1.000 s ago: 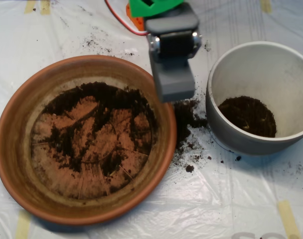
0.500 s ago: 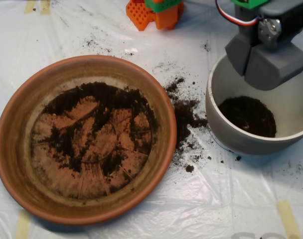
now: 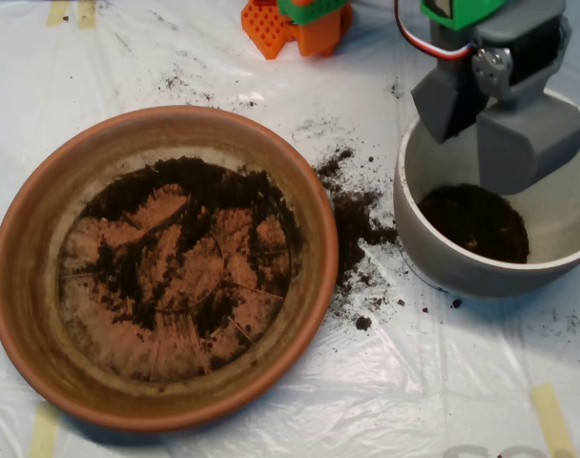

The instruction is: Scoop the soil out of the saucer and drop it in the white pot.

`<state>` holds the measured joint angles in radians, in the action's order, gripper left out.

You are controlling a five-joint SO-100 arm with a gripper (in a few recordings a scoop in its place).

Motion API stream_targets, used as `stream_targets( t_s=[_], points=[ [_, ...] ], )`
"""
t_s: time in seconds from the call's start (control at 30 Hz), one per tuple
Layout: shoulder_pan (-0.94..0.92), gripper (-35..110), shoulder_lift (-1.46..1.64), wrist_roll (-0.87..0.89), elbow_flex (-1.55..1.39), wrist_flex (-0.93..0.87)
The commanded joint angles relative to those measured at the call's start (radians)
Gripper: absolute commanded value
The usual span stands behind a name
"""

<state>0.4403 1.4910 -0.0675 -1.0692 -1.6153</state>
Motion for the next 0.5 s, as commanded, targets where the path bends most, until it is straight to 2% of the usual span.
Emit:
stream_targets(
  t_s=[0.0, 0.13, 0.3, 0.47],
  points=[
    [0.006, 18, 0.133, -0.023, 0.003, 0.003],
    [-0.009, 22, 0.137, -0.029, 0.017, 0.000],
    [-0.018, 34, 0.167, -0.046, 0.035, -0.014],
    [-0.031, 32, 0.221, -0.043, 0.043, -0.026]
  ],
)
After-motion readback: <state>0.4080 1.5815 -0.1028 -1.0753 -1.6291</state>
